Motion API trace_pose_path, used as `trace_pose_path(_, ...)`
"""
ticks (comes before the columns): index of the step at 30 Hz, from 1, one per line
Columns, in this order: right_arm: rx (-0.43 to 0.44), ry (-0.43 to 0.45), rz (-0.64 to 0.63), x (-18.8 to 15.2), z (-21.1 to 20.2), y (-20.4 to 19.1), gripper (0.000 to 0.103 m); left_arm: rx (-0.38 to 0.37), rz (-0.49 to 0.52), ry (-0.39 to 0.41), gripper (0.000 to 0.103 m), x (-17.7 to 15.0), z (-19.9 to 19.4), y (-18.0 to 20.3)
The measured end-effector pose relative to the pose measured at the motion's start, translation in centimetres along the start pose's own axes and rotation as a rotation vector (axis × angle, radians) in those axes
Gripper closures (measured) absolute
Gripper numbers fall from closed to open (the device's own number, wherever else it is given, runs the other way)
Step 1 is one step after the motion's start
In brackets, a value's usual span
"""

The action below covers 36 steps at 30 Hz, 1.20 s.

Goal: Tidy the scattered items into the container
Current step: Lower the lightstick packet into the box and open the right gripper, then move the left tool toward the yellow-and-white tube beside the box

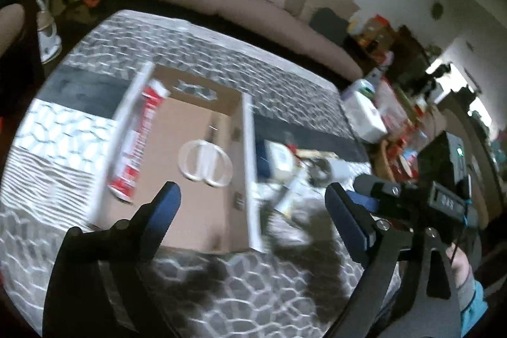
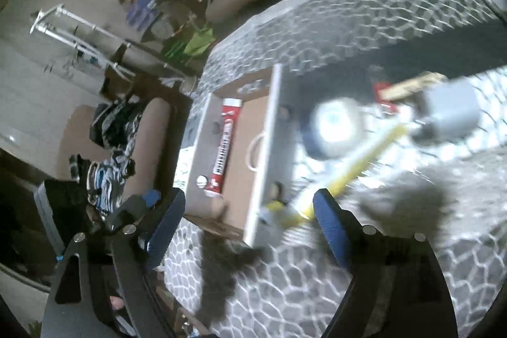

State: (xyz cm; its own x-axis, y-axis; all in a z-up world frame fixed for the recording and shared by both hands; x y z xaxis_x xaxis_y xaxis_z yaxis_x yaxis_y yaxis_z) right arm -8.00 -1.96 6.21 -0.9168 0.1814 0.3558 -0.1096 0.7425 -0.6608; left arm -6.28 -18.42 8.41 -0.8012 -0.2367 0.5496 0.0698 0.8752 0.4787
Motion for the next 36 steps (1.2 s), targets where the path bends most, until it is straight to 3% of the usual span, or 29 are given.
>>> trace_pose_path(6, -0.005, 0.004, 0.037, -1.6, -3.0, 4.2, 0.009, 0.063, 0.07, -0.069, 0.006, -4.7, 3.8, 4.4)
trace_pose_path(11, 0.029, -0.004, 0.083, -3.0, -4.1, 6.8, 0.006, 0.139, 0.092, -0.097, 0.006, -7.0, 6.5, 5.8)
trace_pose_path(16, 0.079, -0.011, 0.138, -4.0, -5.4, 10.3, 0.006, 0.159, 0.039, -0.098, 0.007, -8.0, 8.5, 6.5)
trace_pose_path(21, 0.115, 0.0, 0.159, -4.2, -6.3, 13.1, 0.006, 0.107, -0.088, 0.008, 0.009, -8.4, 8.7, 7.1)
trace_pose_path(25, 0.132, 0.007, 0.16, -3.9, -6.3, 15.2, 0.006, 0.111, -0.162, 0.02, 0.008, -8.8, 10.4, 6.1)
trace_pose_path(28, 0.128, 0.03, 0.122, -3.5, -6.5, 15.9, 0.0, 0.133, -0.208, 0.025, 0.007, -9.1, 11.5, 5.1)
trace_pose_path(36, 0.024, 0.105, -0.094, -2.4, -6.7, 14.0, 0.0, 0.178, -0.255, 0.042, 0.005, -8.9, 13.6, 3.9)
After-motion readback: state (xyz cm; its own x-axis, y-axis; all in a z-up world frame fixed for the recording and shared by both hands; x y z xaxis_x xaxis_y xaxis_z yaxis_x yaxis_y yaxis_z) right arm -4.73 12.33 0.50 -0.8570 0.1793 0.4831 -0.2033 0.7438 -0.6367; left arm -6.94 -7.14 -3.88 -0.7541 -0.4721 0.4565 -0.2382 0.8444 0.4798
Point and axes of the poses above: each gripper's, at about its wrist camera, not at the fingertips, and z roughly the way its jaws point, y to its right, x to its top, the point moved 9 cm from there along z, roughly the way its jaws point, and after that the axes turned 1 degree about y, right-handed, at the moved point
